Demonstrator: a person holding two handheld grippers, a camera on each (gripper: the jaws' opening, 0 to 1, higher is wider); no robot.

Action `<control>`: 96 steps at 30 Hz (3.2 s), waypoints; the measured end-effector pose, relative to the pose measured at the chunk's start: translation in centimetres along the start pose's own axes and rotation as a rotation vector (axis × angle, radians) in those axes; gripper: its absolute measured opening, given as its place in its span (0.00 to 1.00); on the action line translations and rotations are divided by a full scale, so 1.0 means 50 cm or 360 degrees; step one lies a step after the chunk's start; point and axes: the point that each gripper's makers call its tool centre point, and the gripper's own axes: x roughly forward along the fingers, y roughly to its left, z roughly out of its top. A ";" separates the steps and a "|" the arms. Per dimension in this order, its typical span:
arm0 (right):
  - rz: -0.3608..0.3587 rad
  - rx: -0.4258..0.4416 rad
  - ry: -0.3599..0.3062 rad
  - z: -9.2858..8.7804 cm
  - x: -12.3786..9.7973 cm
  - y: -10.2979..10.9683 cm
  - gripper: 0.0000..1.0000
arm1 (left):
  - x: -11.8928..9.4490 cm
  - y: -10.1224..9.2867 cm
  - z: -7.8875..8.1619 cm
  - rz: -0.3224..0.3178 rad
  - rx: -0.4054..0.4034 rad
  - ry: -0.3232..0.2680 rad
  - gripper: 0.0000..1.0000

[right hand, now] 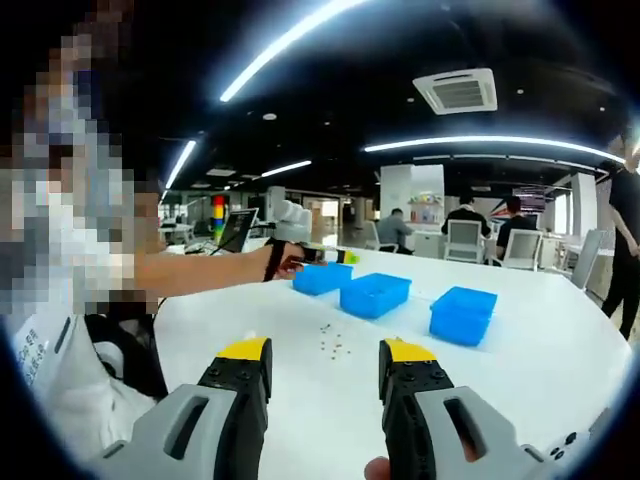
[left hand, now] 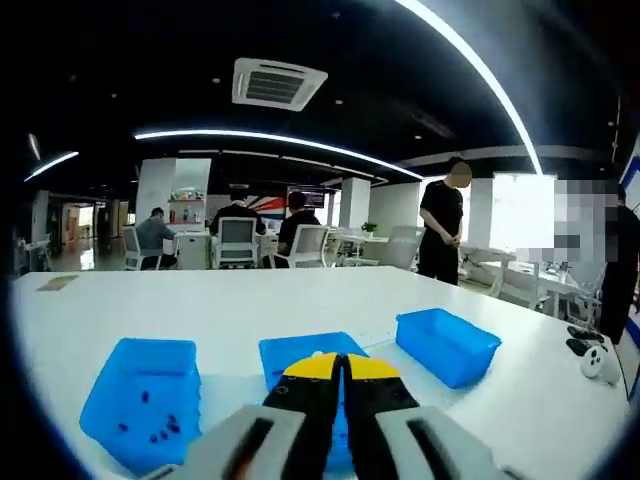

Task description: Pick up the resistors one by one and place each resistor into its matching bin, sorting the parts by color and model until every resistor is separated into the correct bin for its type

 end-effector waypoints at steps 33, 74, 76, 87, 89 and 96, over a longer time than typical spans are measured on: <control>0.0008 0.0003 0.0003 -0.002 0.004 0.003 0.44 | -0.245 -0.074 0.047 -0.0234 0.0151 -0.0221 0.58; 0.0036 -0.0009 0.0029 -0.010 0.012 0.015 0.45 | -0.500 -0.074 -0.045 -0.0173 -0.0117 -0.0094 0.22; 0.0035 -0.0010 0.0024 -0.007 0.010 0.013 0.45 | -0.468 -0.087 -0.040 -0.0227 -0.0164 0.0025 0.22; 0.0033 -0.0019 0.0007 0.001 0.006 0.014 0.44 | -0.291 -0.113 -0.156 -0.0404 -0.0360 0.0957 0.23; 0.0034 -0.0020 -0.0002 0.003 0.005 0.014 0.44 | -0.263 -0.106 -0.173 -0.0369 -0.0316 0.1071 0.23; 0.0042 -0.0014 -0.0023 0.005 0.002 0.017 0.44 | -0.187 -0.113 -0.223 -0.0218 -0.0256 0.1404 0.22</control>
